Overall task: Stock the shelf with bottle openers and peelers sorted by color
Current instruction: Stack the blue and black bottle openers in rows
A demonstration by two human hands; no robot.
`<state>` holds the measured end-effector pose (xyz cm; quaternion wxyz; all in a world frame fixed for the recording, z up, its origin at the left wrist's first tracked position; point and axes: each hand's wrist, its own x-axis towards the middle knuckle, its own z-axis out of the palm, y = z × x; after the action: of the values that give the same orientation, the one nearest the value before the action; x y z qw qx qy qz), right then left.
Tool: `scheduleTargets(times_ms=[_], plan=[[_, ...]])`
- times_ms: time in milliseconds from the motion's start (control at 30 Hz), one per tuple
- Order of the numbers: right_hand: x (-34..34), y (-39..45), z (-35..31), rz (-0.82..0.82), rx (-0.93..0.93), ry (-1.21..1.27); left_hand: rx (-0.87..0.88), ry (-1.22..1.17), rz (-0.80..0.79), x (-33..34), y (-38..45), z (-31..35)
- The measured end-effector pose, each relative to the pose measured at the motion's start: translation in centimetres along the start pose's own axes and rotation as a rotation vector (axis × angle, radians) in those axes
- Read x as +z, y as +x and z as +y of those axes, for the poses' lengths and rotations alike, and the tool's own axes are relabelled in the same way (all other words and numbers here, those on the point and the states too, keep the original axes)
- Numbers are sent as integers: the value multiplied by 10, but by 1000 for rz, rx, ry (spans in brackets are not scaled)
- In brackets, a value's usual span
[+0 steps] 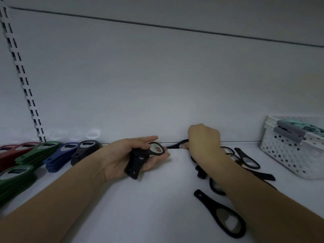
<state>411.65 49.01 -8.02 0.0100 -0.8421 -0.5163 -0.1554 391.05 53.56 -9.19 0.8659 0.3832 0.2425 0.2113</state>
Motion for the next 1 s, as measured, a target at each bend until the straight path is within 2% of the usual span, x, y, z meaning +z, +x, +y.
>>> scheduleTargets(times_ms=[100,233,367,467,600,900,1000], plan=[[11,-4,-2,73,-90,-100,12,49,27,-2,4,-1],[20,-4,5,131,-85,-48,29,85,77,-4,8,-3],[27,1,17,175,-34,284,14,77,90,-4,9,-2],[33,0,19,176,37,382,16,91,115,-3,10,-2],[36,0,27,149,84,670,28,136,137,-1,11,-4],[34,7,34,172,60,759,47,160,191,0,13,-5],[33,7,33,179,25,717,32,145,211,1,11,-6]])
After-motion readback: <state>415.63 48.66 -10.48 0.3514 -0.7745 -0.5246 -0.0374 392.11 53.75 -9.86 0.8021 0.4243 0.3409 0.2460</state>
